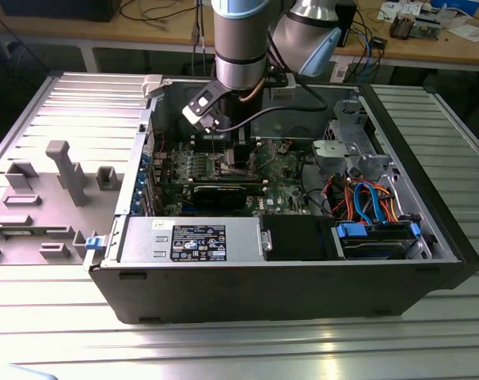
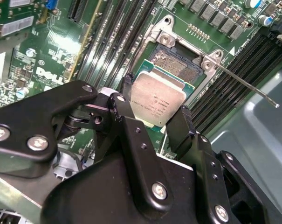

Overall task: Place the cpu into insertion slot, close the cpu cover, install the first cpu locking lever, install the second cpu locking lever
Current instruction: 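Place the cpu into insertion slot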

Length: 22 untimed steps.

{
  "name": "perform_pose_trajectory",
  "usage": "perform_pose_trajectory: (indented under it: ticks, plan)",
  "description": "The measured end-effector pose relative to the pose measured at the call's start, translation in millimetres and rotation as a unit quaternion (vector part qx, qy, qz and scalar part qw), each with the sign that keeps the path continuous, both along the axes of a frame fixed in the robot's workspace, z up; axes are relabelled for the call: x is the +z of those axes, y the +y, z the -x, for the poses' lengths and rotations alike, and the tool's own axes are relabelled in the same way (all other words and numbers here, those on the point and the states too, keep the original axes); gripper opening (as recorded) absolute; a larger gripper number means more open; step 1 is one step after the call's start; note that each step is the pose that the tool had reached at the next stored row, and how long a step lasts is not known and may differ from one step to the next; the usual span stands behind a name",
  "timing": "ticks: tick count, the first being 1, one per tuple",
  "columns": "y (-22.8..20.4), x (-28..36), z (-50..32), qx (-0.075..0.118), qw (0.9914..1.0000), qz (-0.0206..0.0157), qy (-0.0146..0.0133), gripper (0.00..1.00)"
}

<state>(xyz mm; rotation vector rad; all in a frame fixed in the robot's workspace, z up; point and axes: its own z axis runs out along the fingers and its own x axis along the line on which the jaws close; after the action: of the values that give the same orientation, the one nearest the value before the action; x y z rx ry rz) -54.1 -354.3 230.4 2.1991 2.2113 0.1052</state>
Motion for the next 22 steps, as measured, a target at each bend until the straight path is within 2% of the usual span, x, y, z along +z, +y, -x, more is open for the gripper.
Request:
perform_pose_trajectory:
  ticks: [7,12,22]
  plan:
    - [6.7,-6.7,3.3,0.001,1.0,-0.0001,0.0,0.54]
    - [9.4,-13.0,4.1,0.001,1.0,-0.0001,0.0,0.54]
    - [10.5,-18.4,5.1,0.001,1.0,-0.0001,0.0,0.54]
